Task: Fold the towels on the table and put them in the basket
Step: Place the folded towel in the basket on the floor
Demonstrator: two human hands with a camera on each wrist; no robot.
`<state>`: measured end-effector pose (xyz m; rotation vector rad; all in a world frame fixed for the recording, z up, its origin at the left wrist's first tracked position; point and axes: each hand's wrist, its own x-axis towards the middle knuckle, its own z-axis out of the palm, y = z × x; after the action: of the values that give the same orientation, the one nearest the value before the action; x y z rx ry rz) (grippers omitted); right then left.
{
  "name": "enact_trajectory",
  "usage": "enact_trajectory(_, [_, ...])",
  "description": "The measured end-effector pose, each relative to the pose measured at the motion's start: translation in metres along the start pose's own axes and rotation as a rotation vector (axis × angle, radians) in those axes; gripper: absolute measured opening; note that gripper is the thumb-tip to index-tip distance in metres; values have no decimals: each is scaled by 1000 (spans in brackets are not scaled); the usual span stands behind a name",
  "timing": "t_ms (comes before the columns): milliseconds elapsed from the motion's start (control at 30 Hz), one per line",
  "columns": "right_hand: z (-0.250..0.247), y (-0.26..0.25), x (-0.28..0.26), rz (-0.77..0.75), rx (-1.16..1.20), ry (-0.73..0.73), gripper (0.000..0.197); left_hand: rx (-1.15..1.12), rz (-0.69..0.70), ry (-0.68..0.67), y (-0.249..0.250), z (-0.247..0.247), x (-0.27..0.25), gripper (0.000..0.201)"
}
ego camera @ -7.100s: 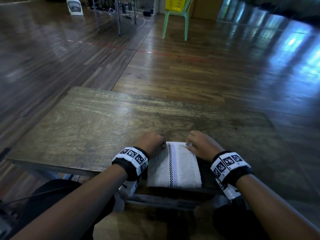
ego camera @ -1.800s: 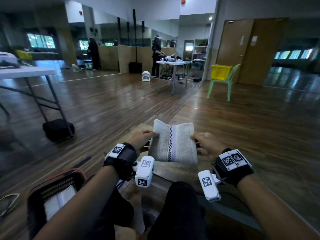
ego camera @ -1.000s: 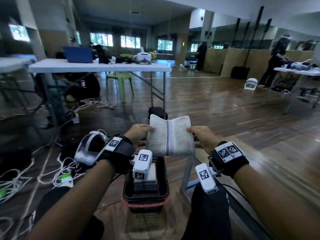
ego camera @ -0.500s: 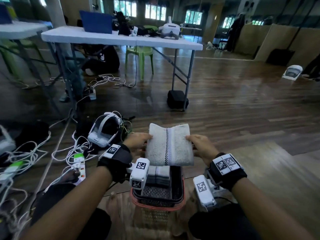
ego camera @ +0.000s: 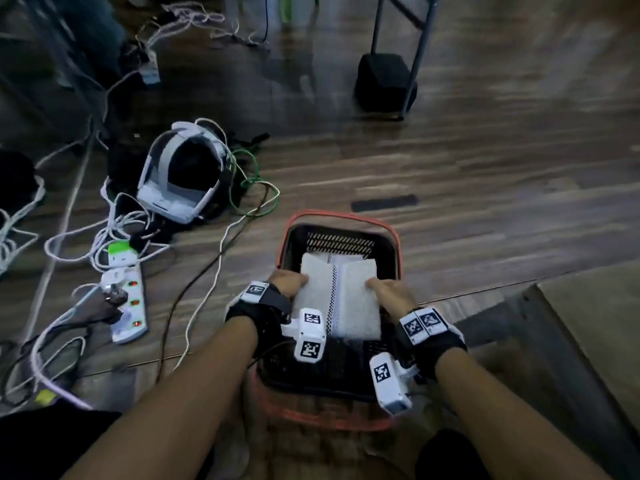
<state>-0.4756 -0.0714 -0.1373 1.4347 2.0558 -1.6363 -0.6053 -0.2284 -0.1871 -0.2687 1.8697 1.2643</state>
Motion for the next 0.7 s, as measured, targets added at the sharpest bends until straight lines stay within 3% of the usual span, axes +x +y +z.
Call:
enact_trajectory(100, [11,10,42,47,-18,36,33,138,4,9,4,11,21,10])
enact_trajectory(333, [25,8,106,22,12,75,38,292,144,71,18,29,65,22])
enact_trajectory(567, [41,16,139,11,4,64,15,496,214,156,11,35,93,28])
enact_trajectory(700, [43,23,146,4,-9,78,20,513,236,172,0,39,102,28])
